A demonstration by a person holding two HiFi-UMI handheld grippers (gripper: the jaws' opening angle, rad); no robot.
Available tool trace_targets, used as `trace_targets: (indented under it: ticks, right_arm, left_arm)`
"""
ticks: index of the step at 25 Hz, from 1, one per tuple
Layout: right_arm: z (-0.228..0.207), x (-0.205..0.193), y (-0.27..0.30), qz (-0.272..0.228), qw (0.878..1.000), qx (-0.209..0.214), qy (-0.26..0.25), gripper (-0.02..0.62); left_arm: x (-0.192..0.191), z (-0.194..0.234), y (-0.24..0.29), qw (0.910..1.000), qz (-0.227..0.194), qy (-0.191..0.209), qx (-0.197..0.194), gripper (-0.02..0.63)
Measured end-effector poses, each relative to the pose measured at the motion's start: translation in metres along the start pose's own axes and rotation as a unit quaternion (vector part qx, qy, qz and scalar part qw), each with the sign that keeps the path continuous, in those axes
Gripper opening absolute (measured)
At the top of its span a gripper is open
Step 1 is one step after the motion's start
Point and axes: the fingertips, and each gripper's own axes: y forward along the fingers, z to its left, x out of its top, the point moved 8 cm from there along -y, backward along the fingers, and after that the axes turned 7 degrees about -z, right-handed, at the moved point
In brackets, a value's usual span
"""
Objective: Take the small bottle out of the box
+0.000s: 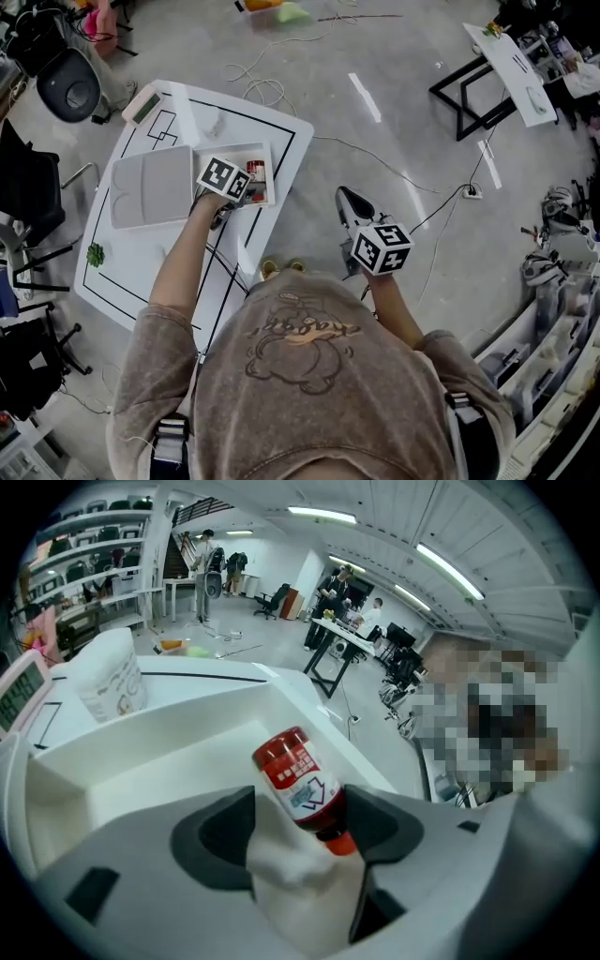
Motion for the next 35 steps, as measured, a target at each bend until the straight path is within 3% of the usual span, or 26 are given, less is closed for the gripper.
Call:
trace_targets:
  ticks: [13,20,21,23,24,35]
  right_arm:
    - [-0.009,0.0,-0.002,0.004,1.0,-0.005,0.003,-0.003]
    - [-0.002,-0.002,0.004,0.006,1.0,0.008,0.005,-0.003]
    - [-0.002,-0.003,0.005,0.006,1.0,0.007,0.006,-0.004]
    - [-0.002,-0.004,0.004,0.005,1.0,0.006,0.007,-0.003]
    - [-0.002,-0.004,0.003,0.004,1.0,0.005,0.008,-0.003]
    - [-0.011,-0.004,-0.002,0.003,1.0,-0.003,0.015,-0.003]
  left_arm:
    - [0.002,0.001,-0.008,0.9999,-0.003,-0.003,0.017,0.328]
    - [0.002,-0.001,-0.002,0.996,0.011,-0.014,0.087,0.316]
    - [0.002,0.0,0.0,0.9945,0.017,-0.002,0.103,0.308]
    - [0.0,0.002,0.001,0.9884,0.026,0.039,0.145,0.231]
    - [-0.001,0.003,0.001,0.9861,0.027,0.048,0.157,0.23]
    - [-0.001,0.002,-0.006,0.9894,0.006,0.026,0.142,0.222]
